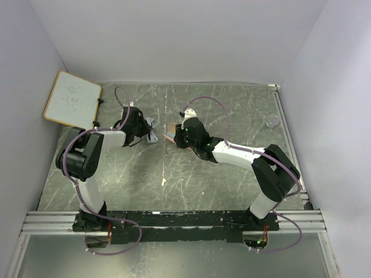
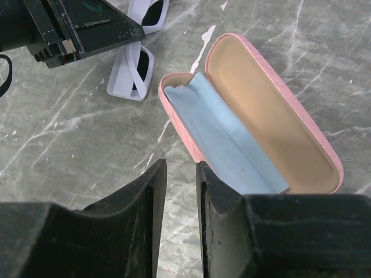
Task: Organize the sunglasses
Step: Pick up the sunglasses from the center of the board, then adjust the sunglasses case at the center of the board.
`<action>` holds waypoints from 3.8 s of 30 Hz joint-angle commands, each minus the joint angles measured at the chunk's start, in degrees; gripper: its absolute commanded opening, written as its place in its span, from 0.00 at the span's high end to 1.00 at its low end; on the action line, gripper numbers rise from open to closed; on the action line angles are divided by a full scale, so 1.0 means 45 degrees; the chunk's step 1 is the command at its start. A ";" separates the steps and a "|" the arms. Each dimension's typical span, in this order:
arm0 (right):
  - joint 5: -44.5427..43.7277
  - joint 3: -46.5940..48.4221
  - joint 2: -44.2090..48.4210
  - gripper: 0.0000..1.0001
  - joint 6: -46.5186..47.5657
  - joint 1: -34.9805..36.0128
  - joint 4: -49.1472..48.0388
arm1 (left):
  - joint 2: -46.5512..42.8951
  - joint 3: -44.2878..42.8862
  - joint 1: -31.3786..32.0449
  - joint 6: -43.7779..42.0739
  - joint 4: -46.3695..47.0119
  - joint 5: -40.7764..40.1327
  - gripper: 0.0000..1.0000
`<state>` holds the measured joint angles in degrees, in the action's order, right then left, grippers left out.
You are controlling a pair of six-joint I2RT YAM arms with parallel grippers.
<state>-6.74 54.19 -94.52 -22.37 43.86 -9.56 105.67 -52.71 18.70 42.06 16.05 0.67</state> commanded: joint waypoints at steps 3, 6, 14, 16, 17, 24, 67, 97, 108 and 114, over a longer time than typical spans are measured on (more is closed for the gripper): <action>-0.0262 -0.0207 0.0384 0.73 0.0100 0.0028 -0.0058 | -0.0103 -0.0251 0.0265 -0.0085 0.0145 0.0012 0.93; -0.0261 -0.0207 0.0408 0.73 0.0100 0.0025 -0.0063 | -0.0269 -0.0162 0.0331 -0.0108 0.0120 -0.0064 0.93; -0.0241 -0.0334 0.0596 0.73 0.0089 0.0026 -0.0045 | -0.1143 0.0332 0.0636 -0.0254 -0.0318 -0.0639 0.93; -0.0284 -0.0377 0.0654 0.73 0.0095 0.0024 -0.0028 | -0.1521 0.0667 0.0729 -0.0238 -0.0320 -0.0708 0.93; -0.0265 -0.0397 0.0697 0.73 0.0077 0.0020 -0.0024 | -0.1740 0.0864 0.0760 -0.0255 -0.0300 -0.0741 0.93; -0.0495 -0.0507 0.1007 0.73 0.0086 0.0026 0.0214 | -0.3834 0.2146 0.0951 -0.0250 -0.0988 -0.1189 0.93; -0.0963 0.2283 -0.2682 0.76 0.0748 -0.3319 0.0538 | -0.7539 0.3868 0.2661 -0.0161 -0.1394 -0.0901 0.93; -0.0535 0.0839 -0.2171 0.76 0.0083 -0.1165 0.0762 | -0.7701 0.3735 0.2661 -0.0314 -0.1590 -0.1253 0.93; -0.0548 0.0107 -0.1770 0.75 -0.0093 -0.0956 0.0525 | -0.7428 0.3205 0.2661 -0.0530 -0.1737 -0.1210 0.93; -0.0488 0.0042 -0.1735 0.75 -0.0139 -0.0937 0.0375 | -0.6805 0.2488 0.2687 -0.0505 -0.1574 -0.0636 0.93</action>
<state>-8.49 54.94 -104.05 -22.31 39.40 -6.15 72.66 -37.91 30.28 40.29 7.40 -4.49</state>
